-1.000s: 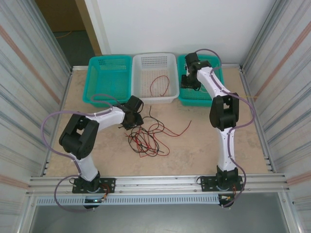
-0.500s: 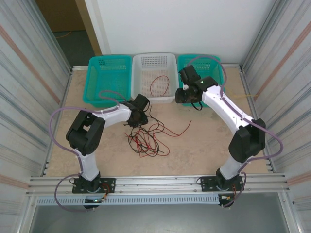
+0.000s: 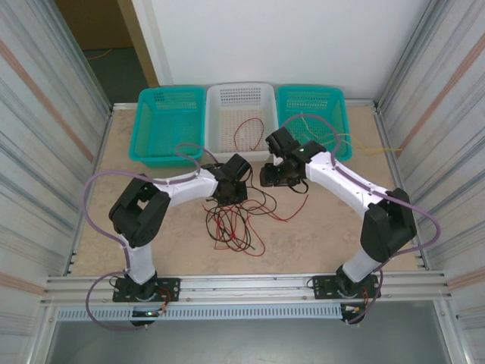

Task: Untangle the cables

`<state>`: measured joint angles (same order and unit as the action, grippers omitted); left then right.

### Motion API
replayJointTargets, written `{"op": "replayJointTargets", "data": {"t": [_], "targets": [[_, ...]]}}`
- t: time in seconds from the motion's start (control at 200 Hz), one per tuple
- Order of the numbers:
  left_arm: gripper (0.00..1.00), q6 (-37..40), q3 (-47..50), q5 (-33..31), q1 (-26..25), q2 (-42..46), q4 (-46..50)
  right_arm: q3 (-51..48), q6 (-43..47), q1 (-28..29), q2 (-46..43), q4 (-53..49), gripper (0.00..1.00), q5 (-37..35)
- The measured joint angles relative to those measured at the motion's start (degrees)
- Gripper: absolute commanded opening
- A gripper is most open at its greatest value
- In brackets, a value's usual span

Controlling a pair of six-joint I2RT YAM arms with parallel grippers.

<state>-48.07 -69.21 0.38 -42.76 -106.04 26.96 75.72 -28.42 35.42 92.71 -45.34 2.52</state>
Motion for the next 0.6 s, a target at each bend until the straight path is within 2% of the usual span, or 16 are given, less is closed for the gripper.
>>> {"op": "replayJointTargets", "data": {"t": [0.145, 0.311, 0.471, 0.596], "targets": [[0.26, 0.1, 0.3, -0.6, 0.0, 3.9, 0.5, -0.2, 0.5, 1.3, 5.9, 1.4, 0.53, 1.3], [0.26, 0.0, 2.1, -0.6, 0.0, 11.3, 1.9, -0.2, 0.9, 1.3, 12.2, 1.6, 0.53, 2.2], [0.26, 0.0, 5.7, -0.6, 0.6, 18.8, 3.8, 1.2, 0.7, 1.3, 14.4, 0.3, 0.46, 0.8], [0.25, 0.0, 8.3, -0.7, 2.0, 25.1, 5.9, 0.3, 0.4, 1.3, 15.0, 0.3, 0.45, -1.7]]}}
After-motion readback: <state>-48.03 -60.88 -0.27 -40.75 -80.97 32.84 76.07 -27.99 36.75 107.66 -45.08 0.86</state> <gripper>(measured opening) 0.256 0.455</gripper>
